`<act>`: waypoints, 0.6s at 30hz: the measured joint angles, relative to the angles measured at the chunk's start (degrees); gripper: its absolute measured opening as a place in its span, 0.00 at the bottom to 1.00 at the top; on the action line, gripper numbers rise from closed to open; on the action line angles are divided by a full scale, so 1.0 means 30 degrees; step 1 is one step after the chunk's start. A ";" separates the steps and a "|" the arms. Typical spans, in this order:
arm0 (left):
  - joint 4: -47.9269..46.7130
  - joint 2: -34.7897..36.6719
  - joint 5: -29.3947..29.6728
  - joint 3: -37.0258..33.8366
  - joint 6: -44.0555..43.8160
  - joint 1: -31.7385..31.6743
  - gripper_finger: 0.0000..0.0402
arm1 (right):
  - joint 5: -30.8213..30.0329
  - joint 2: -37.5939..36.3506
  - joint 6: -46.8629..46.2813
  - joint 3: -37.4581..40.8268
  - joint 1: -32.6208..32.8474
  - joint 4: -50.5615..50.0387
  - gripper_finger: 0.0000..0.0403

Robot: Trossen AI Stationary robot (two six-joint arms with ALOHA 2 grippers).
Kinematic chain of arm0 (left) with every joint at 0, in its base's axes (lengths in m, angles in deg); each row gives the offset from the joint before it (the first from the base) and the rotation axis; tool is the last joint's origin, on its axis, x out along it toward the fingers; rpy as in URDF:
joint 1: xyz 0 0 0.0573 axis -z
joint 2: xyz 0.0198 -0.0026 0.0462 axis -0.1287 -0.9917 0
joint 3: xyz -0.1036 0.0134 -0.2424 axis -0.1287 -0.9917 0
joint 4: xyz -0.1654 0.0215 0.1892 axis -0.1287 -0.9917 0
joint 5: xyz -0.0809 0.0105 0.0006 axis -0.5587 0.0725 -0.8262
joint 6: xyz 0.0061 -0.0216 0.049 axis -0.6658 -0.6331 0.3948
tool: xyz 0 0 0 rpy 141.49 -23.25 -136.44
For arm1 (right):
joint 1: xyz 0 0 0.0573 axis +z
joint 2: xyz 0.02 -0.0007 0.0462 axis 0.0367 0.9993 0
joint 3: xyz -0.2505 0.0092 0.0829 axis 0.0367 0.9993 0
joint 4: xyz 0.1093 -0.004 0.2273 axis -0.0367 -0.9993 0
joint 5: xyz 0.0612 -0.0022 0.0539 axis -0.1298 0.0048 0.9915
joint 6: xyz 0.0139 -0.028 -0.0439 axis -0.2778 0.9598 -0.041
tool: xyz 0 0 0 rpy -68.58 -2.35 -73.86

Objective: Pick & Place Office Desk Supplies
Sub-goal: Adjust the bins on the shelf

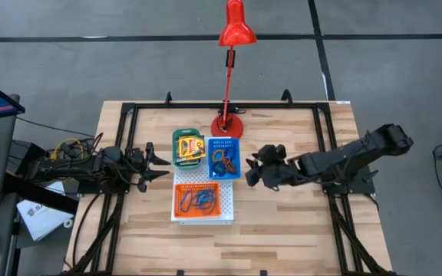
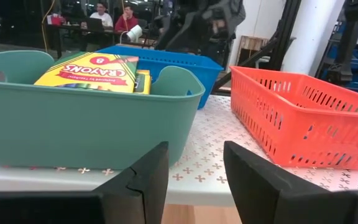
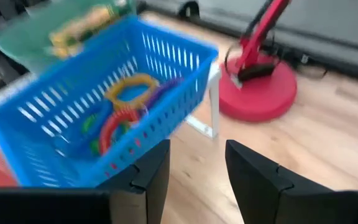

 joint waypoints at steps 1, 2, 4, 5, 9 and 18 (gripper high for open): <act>0.0003 0.0000 0.0000 0.0000 0.0000 0.0000 0.37 | 0.0615 0.0105 0.0018 0.0028 -0.0297 -0.0065 0.38; 0.0009 0.0000 0.0000 0.0000 0.0000 0.0000 0.37 | 0.1080 0.0276 0.0038 0.0028 -0.0562 -0.0009 0.37; 0.0029 0.0000 -0.0016 0.0000 0.0007 0.0000 0.37 | 0.1915 0.0782 0.0241 -0.0027 -0.0986 0.0630 0.36; 0.0036 -0.0007 -0.0036 0.0000 0.0000 0.0000 0.37 | 0.2169 0.1004 0.0408 0.0032 -0.1134 0.0691 0.36; 0.0193 -0.0208 -0.0036 0.0000 0.0000 0.0002 0.37 | 0.2920 0.1781 0.1485 -0.0002 -0.1279 0.2607 0.33; 0.0114 -0.0705 0.0015 0.0000 -0.0146 0.0007 0.37 | 0.3160 0.2118 0.2917 -0.1027 -0.1510 0.3219 0.29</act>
